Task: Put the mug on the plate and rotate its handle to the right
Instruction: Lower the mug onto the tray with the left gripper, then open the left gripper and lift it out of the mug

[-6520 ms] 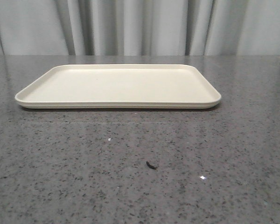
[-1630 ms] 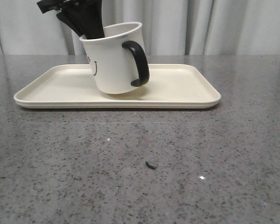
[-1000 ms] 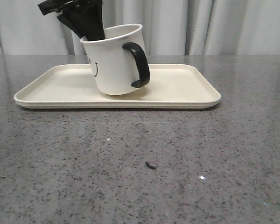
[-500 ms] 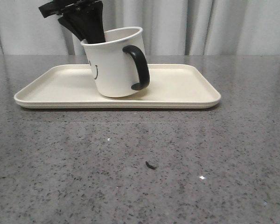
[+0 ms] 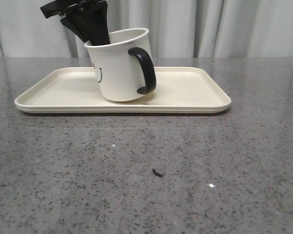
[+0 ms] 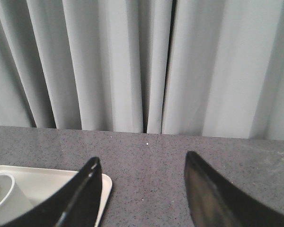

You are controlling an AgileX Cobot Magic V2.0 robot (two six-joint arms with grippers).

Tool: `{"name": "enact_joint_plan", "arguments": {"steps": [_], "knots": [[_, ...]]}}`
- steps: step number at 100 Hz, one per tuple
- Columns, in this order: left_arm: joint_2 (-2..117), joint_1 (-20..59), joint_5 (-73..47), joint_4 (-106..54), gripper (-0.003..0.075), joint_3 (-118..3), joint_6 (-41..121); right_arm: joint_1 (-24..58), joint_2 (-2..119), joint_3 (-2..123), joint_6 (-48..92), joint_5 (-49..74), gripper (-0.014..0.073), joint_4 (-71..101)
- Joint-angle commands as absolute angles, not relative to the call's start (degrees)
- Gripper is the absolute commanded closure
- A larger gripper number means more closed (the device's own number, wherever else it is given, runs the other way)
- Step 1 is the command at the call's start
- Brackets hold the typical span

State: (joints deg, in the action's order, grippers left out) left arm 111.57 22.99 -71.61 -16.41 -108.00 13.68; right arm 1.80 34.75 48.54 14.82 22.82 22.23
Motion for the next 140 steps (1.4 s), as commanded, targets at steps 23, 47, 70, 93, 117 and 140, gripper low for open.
{"name": "enact_joint_plan", "arguments": {"steps": [23, 47, 70, 93, 117, 140], "knots": [[108.64, 23.39, -72.44, -18.06, 0.0736, -109.83, 13.6, 1.87, 35.31, 50.46, 15.4, 18.91, 0.0188, 22.53], [108.64, 23.39, -72.44, -18.06, 0.0629, -109.83, 13.6, 1.87, 35.31, 50.46, 15.4, 18.97, 0.0188, 22.53], [108.64, 23.39, -72.44, -18.06, 0.0512, -109.83, 13.6, 1.87, 35.31, 50.46, 15.4, 18.97, 0.0188, 22.53], [108.64, 23.39, -72.44, -18.16, 0.0503, -109.83, 13.6, 1.87, 35.31, 50.46, 15.4, 18.97, 0.0188, 22.53], [108.39, 23.39, -72.44, -18.16, 0.0503, -109.94, 13.6, 1.87, 35.31, 50.46, 15.4, 18.97, 0.0188, 22.53], [108.17, 23.39, -72.44, -18.16, 0.0503, -112.63, 13.6, 1.87, 35.31, 50.46, 15.4, 19.31, 0.0188, 22.53]]}}
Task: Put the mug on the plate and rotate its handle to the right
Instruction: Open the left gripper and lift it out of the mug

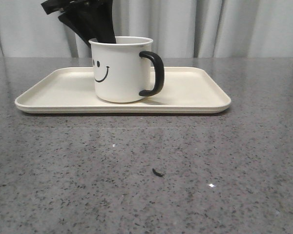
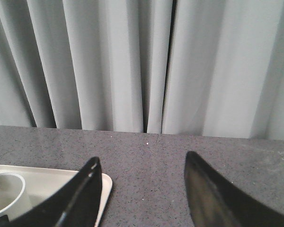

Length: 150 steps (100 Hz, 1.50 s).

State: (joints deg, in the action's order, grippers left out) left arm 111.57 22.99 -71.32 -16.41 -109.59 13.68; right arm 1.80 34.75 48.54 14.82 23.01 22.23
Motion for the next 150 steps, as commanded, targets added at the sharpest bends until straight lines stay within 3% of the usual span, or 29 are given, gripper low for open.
{"name": "enact_joint_plan", "arguments": {"steps": [1, 78, 95, 112, 150], "knots": [[108.17, 23.39, -72.44, -18.16, 0.0503, -112.91, 13.6, 1.87, 35.31, 50.46, 15.4, 19.31, 0.0188, 22.53], [93.64, 23.39, -72.44, -5.08, 0.0515, -115.08, 13.09, 1.87, 35.31, 50.46, 15.4, 19.91, 0.0188, 22.53], [88.14, 23.39, -72.44, 4.19, 0.0589, -115.08, 8.42, 1.87, 35.31, 50.87, 15.46, 18.98, 0.0188, 22.53], [82.65, 23.29, -72.44, 11.38, 0.074, -115.08, 5.11, 1.87, 35.82, 52.96, 16.85, 18.89, 0.0188, 22.16], [74.65, 22.82, -72.44, 14.15, 0.0739, -113.06, 1.58, 2.28, 50.51, 71.63, 16.91, 31.77, 0.0188, 22.16]]}}
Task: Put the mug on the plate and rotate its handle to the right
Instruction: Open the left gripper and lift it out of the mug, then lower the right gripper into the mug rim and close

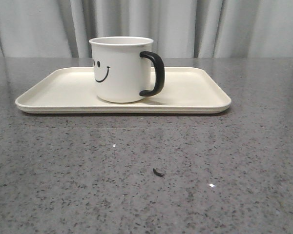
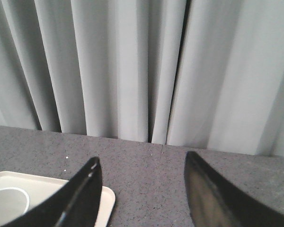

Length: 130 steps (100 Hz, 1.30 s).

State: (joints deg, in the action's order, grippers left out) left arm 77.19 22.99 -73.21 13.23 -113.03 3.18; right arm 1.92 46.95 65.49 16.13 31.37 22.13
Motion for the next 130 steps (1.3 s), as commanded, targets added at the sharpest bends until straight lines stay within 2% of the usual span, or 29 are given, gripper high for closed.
{"name": "enact_joint_plan", "arguments": {"steps": [1, 25, 44, 84, 130], "knots": [[74.43, 22.68, -72.44, 14.15, 0.0739, -112.89, 1.58, 2.38, 51.28, 72.1, 16.91, 32.17, 0.0188, 22.16], [70.7, 19.99, -72.0, 14.15, 0.0739, -105.05, 0.0, 9.16, 64.64, 88.31, 21.05, 45.05, 0.0188, 25.87], [67.37, 18.31, -70.35, 14.15, 0.0739, -98.02, -1.28, 15.49, 73.85, 94.84, 21.27, 50.27, 0.0188, 26.87], [62.65, 17.37, -68.16, 14.15, 0.0739, -87.16, -1.68, 23.15, 85.98, 95.76, 21.27, 53.73, 0.0188, 27.01], [62.53, 17.37, -68.0, 14.15, 0.0739, -86.28, -1.68, 26.5, 93.62, 95.76, 21.32, 51.01, 0.0188, 27.06]]}}
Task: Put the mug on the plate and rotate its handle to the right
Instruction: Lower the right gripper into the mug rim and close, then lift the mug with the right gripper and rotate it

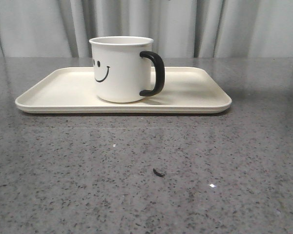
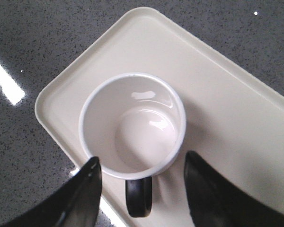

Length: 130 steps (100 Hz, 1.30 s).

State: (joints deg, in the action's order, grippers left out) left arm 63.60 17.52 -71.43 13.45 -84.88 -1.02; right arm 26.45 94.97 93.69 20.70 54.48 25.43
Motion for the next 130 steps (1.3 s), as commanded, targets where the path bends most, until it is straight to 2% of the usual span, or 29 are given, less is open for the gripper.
{"name": "enact_joint_plan", "arguments": {"steps": [1, 103, 108, 115, 130], "knots": [[62.53, 17.37, -68.0, 14.15, 0.0739, -86.28, -1.68, 26.5, 93.68, 95.76, 21.32, 50.86, 0.0188, 27.06], [62.53, 17.37, -68.11, 15.23, 0.0739, -86.28, -1.68, 26.5, 104.92, 95.76, 21.33, 48.13, 0.0193, 27.12], [62.53, 17.37, -68.11, 15.23, 0.0739, -86.28, -1.68, 26.5, 104.92, 95.76, 21.33, 47.94, 0.0224, 27.23], [62.53, 17.37, -68.11, 15.23, 0.0739, -86.28, -1.68, 26.5, 104.92, 95.76, 21.33, 47.85, 0.0321, 27.28], [62.53, 17.37, -68.11, 15.23, 0.0739, -86.28, -1.68, 26.5, 104.92, 95.76, 21.33, 46.96, 0.0607, 27.52]]}}
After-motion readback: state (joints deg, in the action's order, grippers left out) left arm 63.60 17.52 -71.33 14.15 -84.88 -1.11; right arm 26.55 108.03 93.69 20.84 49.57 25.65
